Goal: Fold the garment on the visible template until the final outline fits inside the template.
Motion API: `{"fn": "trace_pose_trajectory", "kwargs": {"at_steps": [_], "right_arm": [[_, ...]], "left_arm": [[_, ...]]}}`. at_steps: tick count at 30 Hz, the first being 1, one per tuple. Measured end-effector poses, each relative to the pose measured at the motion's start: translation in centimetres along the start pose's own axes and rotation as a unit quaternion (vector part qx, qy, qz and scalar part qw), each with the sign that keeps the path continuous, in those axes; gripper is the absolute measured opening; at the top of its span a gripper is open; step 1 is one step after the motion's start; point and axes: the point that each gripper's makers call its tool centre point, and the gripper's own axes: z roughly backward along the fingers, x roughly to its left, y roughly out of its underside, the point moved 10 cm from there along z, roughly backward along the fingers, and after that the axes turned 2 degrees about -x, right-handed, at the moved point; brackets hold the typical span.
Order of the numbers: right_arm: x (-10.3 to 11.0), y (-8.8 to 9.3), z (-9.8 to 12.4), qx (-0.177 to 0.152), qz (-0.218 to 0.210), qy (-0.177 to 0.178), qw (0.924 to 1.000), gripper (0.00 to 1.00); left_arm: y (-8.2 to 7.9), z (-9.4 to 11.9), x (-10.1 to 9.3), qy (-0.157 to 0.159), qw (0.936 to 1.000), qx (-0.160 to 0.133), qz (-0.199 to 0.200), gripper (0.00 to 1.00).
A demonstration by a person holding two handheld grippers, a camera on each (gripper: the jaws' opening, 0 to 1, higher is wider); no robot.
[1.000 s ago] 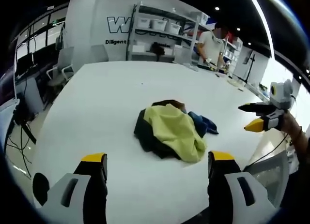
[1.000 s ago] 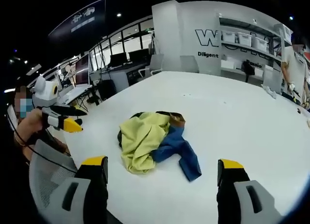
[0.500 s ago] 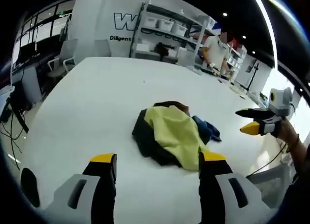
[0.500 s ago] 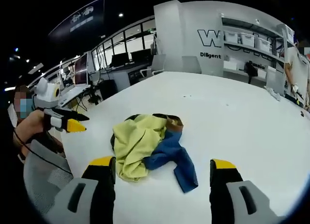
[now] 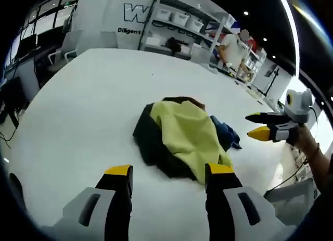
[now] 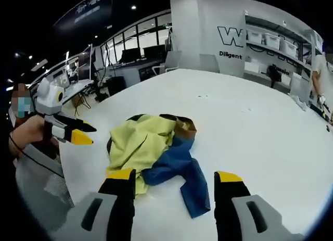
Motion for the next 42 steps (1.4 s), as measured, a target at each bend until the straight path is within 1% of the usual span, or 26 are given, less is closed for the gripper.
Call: {"fn": "trace_pose_trajectory", "kwargs": {"at_steps": [2, 4, 6, 7, 8, 10, 13, 14, 16, 18, 21, 24, 25, 26, 28, 29, 33, 35, 36, 38, 42], "right_arm": [[-0.1, 0.2, -0.5, 0.004, 0.002, -0.004, 1.0000, 0.53], [-0.3, 0.3, -1.0, 0.009, 0.001, -0.006, 0.9999, 0.51], [-0.6, 0.5, -1.7, 0.012, 0.008, 0.011, 0.9998, 0.49], [-0.8, 0.5, -1.9, 0.004, 0.002, 0.036, 0.9993, 0.48], [-0.9, 0.7, -2.3, 0.013, 0.015, 0.043, 0.9989, 0.47], [-0.8, 0.8, -2.7, 0.017, 0.020, 0.042, 0.9988, 0.46], [-0.8, 1.1, -3.6, 0.025, 0.038, 0.039, 0.9982, 0.40], [-0.9, 1.3, -3.8, 0.028, 0.038, 0.040, 0.9981, 0.38], [-1.2, 1.5, -4.1, 0.031, 0.033, 0.047, 0.9979, 0.37], [-1.6, 1.8, -4.4, 0.043, 0.022, 0.053, 0.9975, 0.36], [-1.7, 2.0, -4.4, 0.047, 0.021, 0.049, 0.9975, 0.32], [-1.7, 2.2, -4.5, 0.053, 0.025, 0.044, 0.9973, 0.25], [-1.7, 2.6, -4.7, 0.069, 0.022, 0.042, 0.9964, 0.25], [-1.7, 2.7, -4.8, 0.074, 0.021, 0.040, 0.9962, 0.26], [-1.6, 2.7, -4.8, 0.069, 0.017, 0.039, 0.9967, 0.26], [-1.6, 2.7, -4.7, 0.071, 0.017, 0.038, 0.9966, 0.25], [-1.6, 2.9, -4.8, 0.075, 0.027, 0.039, 0.9961, 0.21], [-1.7, 3.1, -4.9, 0.079, 0.029, 0.040, 0.9956, 0.17], [-1.8, 3.2, -4.9, 0.081, 0.034, 0.043, 0.9952, 0.14], [-1.8, 3.4, -4.9, 0.085, 0.039, 0.046, 0.9946, 0.07], [-1.9, 3.4, -4.9, 0.085, 0.036, 0.042, 0.9948, 0.02]], "left_arm": [[0.2, -0.4, 0.0, 0.004, 0.9999, 0.004, 0.009, 0.50], [0.3, -0.7, -0.1, 0.011, 0.9997, 0.008, 0.022, 0.50], [0.5, -1.1, 0.0, 0.007, 0.9995, 0.010, 0.030, 0.49], [0.6, -1.4, 0.0, 0.005, 0.9995, 0.017, 0.027, 0.49], [0.6, -1.6, 0.0, 0.003, 0.9994, 0.019, 0.028, 0.49], [0.7, -2.0, 0.0, -0.002, 0.9992, 0.022, 0.034, 0.49], [0.7, -2.5, 0.0, 0.004, 0.9989, 0.020, 0.043, 0.47], [0.8, -2.8, 0.0, 0.008, 0.9987, 0.020, 0.046, 0.47], [0.8, -3.0, -0.1, 0.014, 0.9986, 0.021, 0.047, 0.44], [0.9, -3.3, -0.2, 0.023, 0.9980, 0.028, 0.052, 0.43], [0.8, -3.4, -0.5, 0.032, 0.9978, 0.024, 0.052, 0.40], [0.9, -3.6, -0.6, 0.042, 0.9970, 0.021, 0.062, 0.32], [0.9, -3.7, -0.6, 0.044, 0.9966, 0.022, 0.066, 0.27], [1.0, -3.8, -0.5, 0.044, 0.9963, 0.022, 0.071, 0.23], [1.1, -3.8, -0.4, 0.040, 0.9961, 0.018, 0.076, 0.12], [1.1, -3.8, -0.4, 0.039, 0.9962, 0.016, 0.076, 0.10], [1.4, -4.0, -0.3, 0.041, 0.9957, 0.016, 0.081, 0.08], [1.6, -4.2, -0.3, 0.041, 0.9956, 0.018, 0.082, 0.04], [1.6, -4.2, -0.3, 0.043, 0.9955, 0.021, 0.081, 0.00], [1.8, -4.1, -0.4, 0.043, 0.9956, 0.023, 0.080, 0.00], [1.8, -3.8, -0.3, 0.045, 0.9955, 0.021, 0.080, 0.00]]}}
